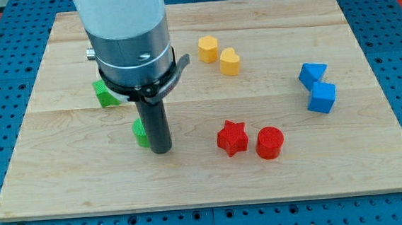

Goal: Move the yellow hexagon towards left

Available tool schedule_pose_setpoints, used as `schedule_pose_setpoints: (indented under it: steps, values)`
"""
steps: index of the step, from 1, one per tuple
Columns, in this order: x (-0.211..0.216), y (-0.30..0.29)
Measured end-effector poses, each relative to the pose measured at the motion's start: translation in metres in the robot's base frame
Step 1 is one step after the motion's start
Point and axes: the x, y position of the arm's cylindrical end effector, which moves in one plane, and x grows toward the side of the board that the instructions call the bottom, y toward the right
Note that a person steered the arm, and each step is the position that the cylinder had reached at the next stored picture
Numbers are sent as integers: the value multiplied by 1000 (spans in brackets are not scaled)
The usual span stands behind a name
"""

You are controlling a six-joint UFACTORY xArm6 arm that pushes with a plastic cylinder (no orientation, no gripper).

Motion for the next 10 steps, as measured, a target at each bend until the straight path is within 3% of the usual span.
schedule_pose_setpoints:
  steps: [2,5,7,10]
  values:
    - [-8,0]
    - [-74,93]
    - [-135,102]
    - [-179,131]
